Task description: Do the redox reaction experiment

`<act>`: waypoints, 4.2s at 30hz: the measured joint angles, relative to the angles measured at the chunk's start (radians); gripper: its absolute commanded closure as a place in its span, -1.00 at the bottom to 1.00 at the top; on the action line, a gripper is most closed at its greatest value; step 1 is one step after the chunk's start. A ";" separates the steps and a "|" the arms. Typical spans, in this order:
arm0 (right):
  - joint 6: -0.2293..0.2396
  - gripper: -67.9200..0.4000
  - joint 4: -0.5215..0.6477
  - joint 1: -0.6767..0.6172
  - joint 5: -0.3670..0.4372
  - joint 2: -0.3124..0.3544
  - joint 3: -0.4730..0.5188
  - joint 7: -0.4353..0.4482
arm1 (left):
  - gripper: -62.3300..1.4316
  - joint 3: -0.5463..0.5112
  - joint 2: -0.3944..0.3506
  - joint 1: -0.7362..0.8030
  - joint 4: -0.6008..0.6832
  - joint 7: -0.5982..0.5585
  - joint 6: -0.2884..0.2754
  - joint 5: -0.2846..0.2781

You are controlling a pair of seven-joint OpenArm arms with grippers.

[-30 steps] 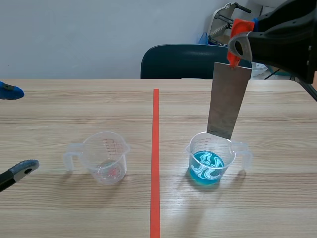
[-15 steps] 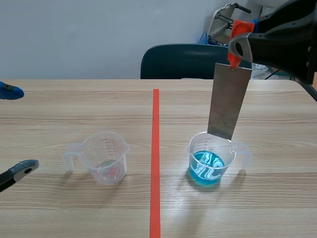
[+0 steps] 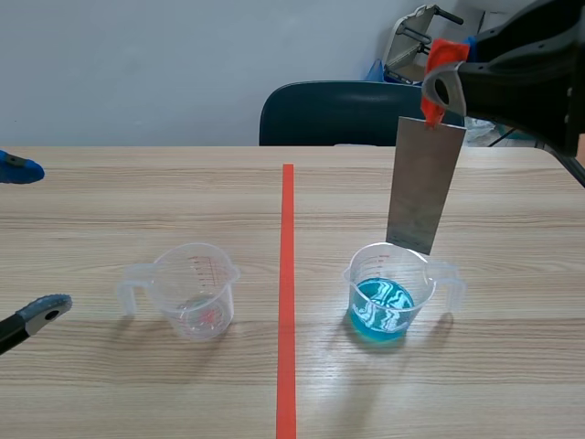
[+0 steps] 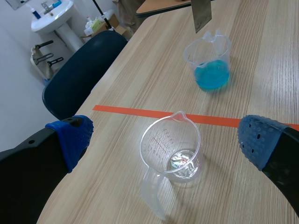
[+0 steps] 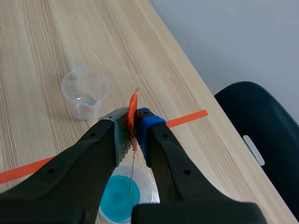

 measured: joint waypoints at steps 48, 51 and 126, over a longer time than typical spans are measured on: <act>0.000 0.96 0.000 0.000 0.000 0.000 0.000 0.021 | 0.88 0.420 0.084 -0.460 0.000 0.188 0.027 -0.070; 0.000 0.96 0.000 0.000 0.000 0.000 0.000 0.021 | 0.88 0.474 0.128 -0.502 0.000 0.215 0.027 -0.070; 0.000 0.96 0.000 0.000 0.000 0.000 0.000 0.021 | -0.16 0.799 0.616 -0.793 -0.327 0.396 0.060 0.033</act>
